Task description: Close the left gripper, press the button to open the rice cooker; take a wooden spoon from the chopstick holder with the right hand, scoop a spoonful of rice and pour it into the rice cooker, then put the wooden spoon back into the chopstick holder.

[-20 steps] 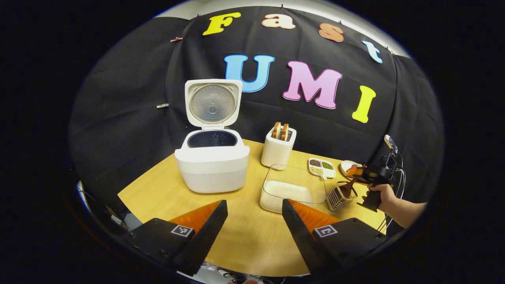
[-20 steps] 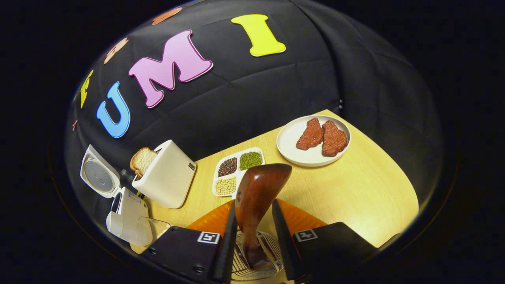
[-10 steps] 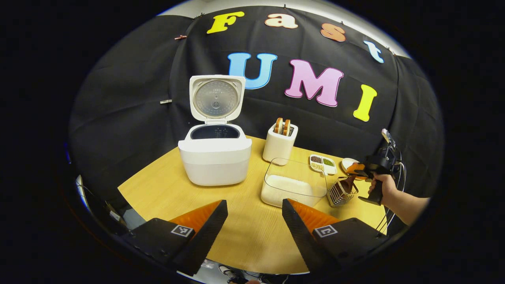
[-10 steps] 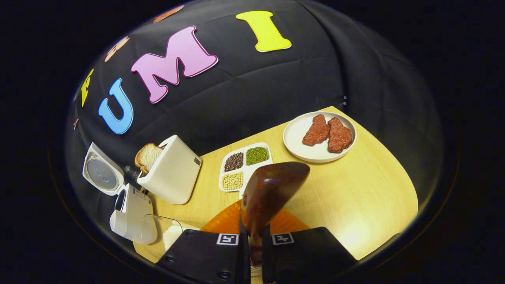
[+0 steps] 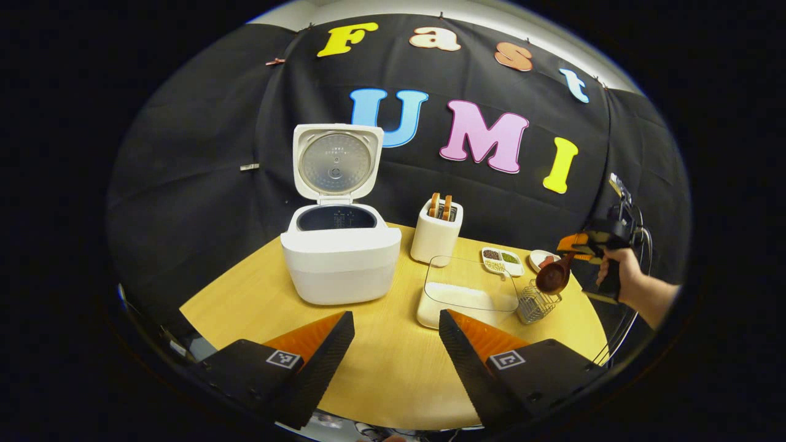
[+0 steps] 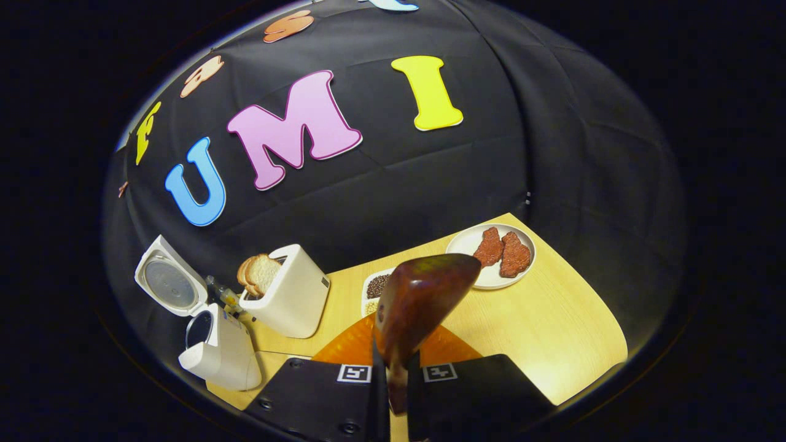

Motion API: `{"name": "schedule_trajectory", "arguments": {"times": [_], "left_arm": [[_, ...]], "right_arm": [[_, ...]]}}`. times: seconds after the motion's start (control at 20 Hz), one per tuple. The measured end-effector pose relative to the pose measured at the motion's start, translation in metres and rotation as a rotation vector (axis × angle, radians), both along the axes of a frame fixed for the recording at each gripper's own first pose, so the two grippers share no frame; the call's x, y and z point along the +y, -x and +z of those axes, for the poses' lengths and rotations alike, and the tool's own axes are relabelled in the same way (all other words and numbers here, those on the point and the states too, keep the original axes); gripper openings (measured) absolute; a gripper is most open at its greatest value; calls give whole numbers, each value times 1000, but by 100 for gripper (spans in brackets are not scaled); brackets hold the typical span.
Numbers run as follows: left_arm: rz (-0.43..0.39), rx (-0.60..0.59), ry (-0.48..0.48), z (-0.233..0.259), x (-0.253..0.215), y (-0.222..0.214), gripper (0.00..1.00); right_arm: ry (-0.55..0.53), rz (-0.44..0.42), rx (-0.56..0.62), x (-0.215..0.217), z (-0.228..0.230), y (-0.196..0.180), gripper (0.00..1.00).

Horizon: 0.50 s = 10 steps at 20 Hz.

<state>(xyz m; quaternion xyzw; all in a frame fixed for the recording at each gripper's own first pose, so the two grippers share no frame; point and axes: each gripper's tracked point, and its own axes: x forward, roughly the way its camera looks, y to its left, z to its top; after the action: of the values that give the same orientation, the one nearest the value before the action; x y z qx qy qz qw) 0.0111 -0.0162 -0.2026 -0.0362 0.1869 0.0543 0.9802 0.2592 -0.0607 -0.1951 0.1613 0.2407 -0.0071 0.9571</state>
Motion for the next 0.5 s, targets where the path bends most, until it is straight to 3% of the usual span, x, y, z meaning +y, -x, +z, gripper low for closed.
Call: {"name": "schedule_trajectory", "arguments": {"times": [0.2,0.35,0.5], "left_arm": [[-25,-6,49,-12,30,-6,96],[-39,-6,7,-19,57,-6,96],[-50,4,3,-26,76,-1,96]], "right_arm": [[6,0,-37,24,28,12,16],[7,35,-58,59,39,20,16],[78,84,-98,92,39,24,16]]}}
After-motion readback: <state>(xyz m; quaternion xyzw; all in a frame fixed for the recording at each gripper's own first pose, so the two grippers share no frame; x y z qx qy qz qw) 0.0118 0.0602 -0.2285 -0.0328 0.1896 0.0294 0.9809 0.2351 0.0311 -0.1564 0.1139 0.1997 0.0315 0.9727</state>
